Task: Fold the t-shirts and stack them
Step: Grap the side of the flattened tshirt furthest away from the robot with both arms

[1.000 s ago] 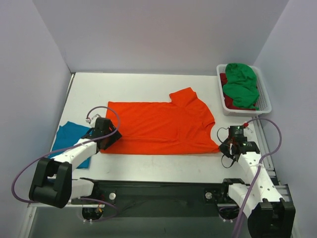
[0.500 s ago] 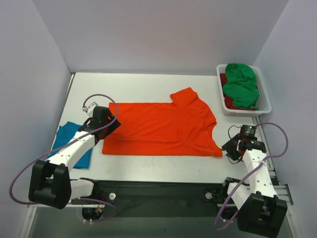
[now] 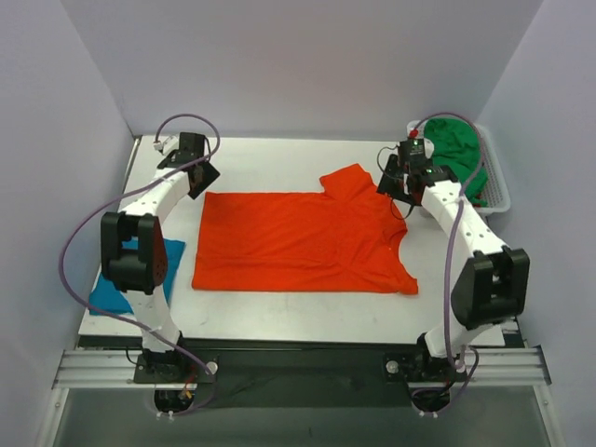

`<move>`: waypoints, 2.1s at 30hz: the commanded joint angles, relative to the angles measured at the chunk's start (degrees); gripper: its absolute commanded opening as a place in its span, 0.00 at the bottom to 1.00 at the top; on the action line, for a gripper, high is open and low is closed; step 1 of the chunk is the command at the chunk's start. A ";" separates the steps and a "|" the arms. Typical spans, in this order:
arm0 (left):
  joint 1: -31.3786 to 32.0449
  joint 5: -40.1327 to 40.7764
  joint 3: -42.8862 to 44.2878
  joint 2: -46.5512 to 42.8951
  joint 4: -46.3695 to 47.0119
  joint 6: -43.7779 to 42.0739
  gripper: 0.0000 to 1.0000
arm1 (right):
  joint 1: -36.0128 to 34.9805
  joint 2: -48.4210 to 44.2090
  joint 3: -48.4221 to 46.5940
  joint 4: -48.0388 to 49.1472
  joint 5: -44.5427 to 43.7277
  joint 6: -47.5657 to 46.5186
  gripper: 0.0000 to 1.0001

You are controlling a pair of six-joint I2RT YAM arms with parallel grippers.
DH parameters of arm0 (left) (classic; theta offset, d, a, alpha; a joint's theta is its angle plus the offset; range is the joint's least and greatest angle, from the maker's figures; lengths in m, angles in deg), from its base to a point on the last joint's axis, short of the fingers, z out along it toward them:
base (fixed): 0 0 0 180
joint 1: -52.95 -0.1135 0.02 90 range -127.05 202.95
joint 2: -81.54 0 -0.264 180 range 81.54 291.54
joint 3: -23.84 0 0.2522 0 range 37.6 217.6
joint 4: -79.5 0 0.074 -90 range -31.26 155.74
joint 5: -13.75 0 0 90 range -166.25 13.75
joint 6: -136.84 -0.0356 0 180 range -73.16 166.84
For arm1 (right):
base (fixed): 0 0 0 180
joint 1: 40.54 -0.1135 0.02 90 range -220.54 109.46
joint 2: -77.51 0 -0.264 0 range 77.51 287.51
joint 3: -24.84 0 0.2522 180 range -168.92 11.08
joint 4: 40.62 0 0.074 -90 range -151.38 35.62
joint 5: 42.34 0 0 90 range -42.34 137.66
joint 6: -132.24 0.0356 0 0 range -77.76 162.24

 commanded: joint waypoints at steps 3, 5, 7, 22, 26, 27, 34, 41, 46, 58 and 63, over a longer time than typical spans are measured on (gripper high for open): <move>-0.45 2.17 10.84 9.41 -7.03 -1.93 0.61 | 0.74 11.39 -8.75 3.97 -1.79 -8.41 0.46; -0.45 2.17 13.04 11.53 -7.30 -1.93 0.60 | 1.36 15.86 -12.52 5.20 -0.56 -9.29 0.46; -0.45 2.25 14.45 13.99 -7.65 -1.75 0.59 | 1.45 18.77 -14.90 5.64 0.85 -9.91 0.45; -0.45 1.55 21.05 22.79 -7.65 -1.57 0.43 | 4.43 31.18 -23.00 8.11 5.42 -10.00 0.45; -0.45 1.20 19.91 22.62 -6.95 -1.14 0.26 | 4.96 33.98 -25.37 8.11 6.56 -9.56 0.46; -0.45 1.03 19.56 22.44 -6.69 -0.96 0.23 | 5.05 34.60 -25.90 8.02 7.00 -9.56 0.46; -0.37 0.58 16.66 21.12 -5.11 -1.05 0.07 | 5.58 40.14 -31.43 7.40 9.55 -7.89 0.49; -0.45 -0.47 14.72 19.89 -4.05 -1.66 0.03 | 5.58 45.41 -38.73 5.82 13.15 -3.94 0.50; -0.63 -0.82 14.02 19.45 -3.43 -2.01 0.02 | 5.49 48.67 -41.99 5.21 14.91 -0.07 0.49; -1.51 -2.58 12.79 18.05 -2.03 -2.28 0.00 | 6.46 44.29 -38.12 5.21 12.72 3.10 0.07; -2.04 -4.07 10.42 15.59 0.25 -2.63 0.00 | 6.63 41.03 -37.16 5.21 13.33 3.10 0.01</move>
